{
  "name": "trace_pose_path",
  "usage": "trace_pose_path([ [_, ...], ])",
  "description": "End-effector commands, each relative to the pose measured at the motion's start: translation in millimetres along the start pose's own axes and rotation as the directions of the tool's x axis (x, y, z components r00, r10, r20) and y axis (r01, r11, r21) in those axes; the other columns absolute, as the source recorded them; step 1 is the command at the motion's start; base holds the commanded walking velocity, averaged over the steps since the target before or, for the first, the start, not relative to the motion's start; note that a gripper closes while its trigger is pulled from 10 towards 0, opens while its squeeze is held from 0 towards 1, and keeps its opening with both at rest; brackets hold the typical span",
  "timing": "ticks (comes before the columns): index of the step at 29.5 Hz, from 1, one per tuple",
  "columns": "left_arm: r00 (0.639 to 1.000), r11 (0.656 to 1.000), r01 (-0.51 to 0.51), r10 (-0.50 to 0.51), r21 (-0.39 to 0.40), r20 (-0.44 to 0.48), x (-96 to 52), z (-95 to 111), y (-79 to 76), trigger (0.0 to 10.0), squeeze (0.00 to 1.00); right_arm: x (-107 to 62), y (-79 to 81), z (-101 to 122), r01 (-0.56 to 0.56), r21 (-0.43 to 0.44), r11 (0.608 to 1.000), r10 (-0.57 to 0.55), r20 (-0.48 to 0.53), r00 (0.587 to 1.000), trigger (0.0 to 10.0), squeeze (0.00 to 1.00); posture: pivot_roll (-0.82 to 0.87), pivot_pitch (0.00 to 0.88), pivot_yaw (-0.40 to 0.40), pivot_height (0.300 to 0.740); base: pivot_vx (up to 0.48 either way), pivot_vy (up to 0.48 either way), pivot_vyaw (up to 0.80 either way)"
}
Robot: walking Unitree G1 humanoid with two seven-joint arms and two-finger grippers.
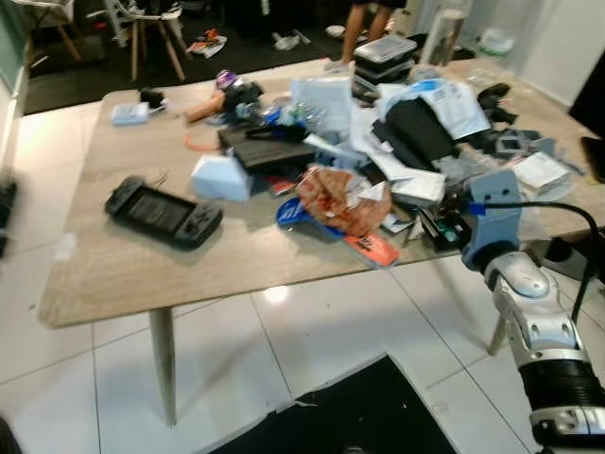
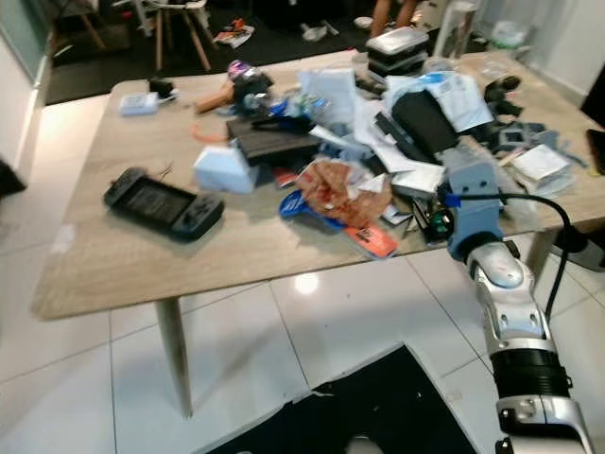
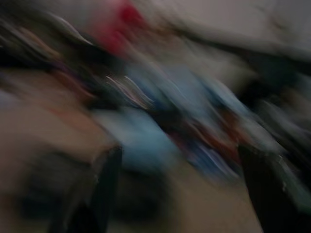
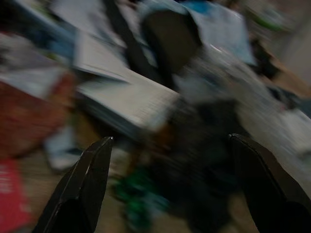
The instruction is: Picking trash to rubbish bin
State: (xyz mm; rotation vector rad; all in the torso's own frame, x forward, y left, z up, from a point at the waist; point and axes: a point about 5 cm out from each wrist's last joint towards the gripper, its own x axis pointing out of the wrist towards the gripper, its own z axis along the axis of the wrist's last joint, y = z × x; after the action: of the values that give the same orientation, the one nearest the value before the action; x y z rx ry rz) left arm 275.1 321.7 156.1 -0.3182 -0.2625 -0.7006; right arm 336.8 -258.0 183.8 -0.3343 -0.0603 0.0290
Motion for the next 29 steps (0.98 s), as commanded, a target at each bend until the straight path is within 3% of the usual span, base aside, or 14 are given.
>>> trace_pose_path([
  [1,0.99,0.992,0.122,-0.123,-0.015,-0.066,6.4,-9,-13.8,10.0,0.0,-0.2,-1.7,-3,0.013,0.004,1.0,-0.013,-0.02,1.0,10.0,0.0,-0.07,0.125,0.025,0.74,0.0,0.0,0.0],
  [2,0.959,0.968,0.243,-0.25,-0.063,-0.135,11.7,-22,-30.9,10.0,0.0,-0.4,-5.4,-2,0.035,0.012,0.999,-0.035,-0.016,0.999,10.0,0.0,-0.07,0.125,0.025,0.74,0.0,0.0,0.0],
  [6,0.902,0.939,0.328,-0.343,-0.098,-0.262,13.7,-41,-41.5,10.0,0.0,-1.4,-10.4,0,0.056,0.006,0.998,-0.056,-0.014,0.998,10.0,0.0,-0.07,0.125,0.025,0.74,0.0,0.0,0.0],
  [9,0.91,0.944,0.326,-0.329,-0.058,-0.25,24.3,-45,-37.7,10.0,0.0,-2.5,-13.9,2,0.067,0.007,0.998,-0.067,-0.01,0.998,10.0,0.0,-0.07,0.125,0.025,0.74,0.0,0.0,0.0],
  [14,0.89,0.912,0.399,-0.41,-0.095,-0.2,29.8,-38,-49.6,10.0,0.0,-2.4,-13.0,3,0.068,0.005,0.998,-0.068,-0.011,0.998,10.0,0.0,-0.07,0.125,0.025,0.74,0.0,0.0,0.0],
  [18,0.89,0.91,0.406,-0.414,-0.08,-0.192,33.4,-38,-53.6,10.0,0.0,-3.1,-7.4,-10,0.049,-0.015,0.999,-0.05,-0.072,0.996,10.0,0.0,-0.08,0.129,0.02,0.74,0.0,0.0,0.0],
  [23,0.896,0.914,0.401,-0.405,-0.06,-0.183,39.8,-40,-54.8,10.0,0.0,-5.4,-10.2,-20,0.115,-0.015,0.993,-0.116,-0.103,0.988,10.0,0.0,-0.08,0.128,0.019,0.74,0.0,0.0,0.0],
  [25,0.897,0.915,0.398,-0.402,-0.06,-0.183,40.9,-41,-55.8,10.0,0.0,-5.9,-10.8,-20,0.135,-0.022,0.991,-0.137,-0.085,0.987,10.0,0.0,-0.08,0.129,0.02,0.74,0.0,0.0,0.0],
  [26,0.896,0.914,0.402,-0.406,-0.062,-0.178,41.9,-41,-57.6,10.0,0.0,-5.7,-5.0,-16,0.109,0.019,0.994,-0.109,-0.025,0.994,10.0,0.0,-0.08,0.129,0.02,0.74,0.0,0.0,0.0],
  [29,0.895,0.912,0.405,-0.41,-0.064,-0.176,42.8,-42,-58.8,10.0,0.0,-6.5,2.5,-15,0.073,0.055,0.996,-0.073,0.01,0.997,10.0,0.0,-0.08,0.129,0.023,0.74,0.0,0.0,0.0],
])
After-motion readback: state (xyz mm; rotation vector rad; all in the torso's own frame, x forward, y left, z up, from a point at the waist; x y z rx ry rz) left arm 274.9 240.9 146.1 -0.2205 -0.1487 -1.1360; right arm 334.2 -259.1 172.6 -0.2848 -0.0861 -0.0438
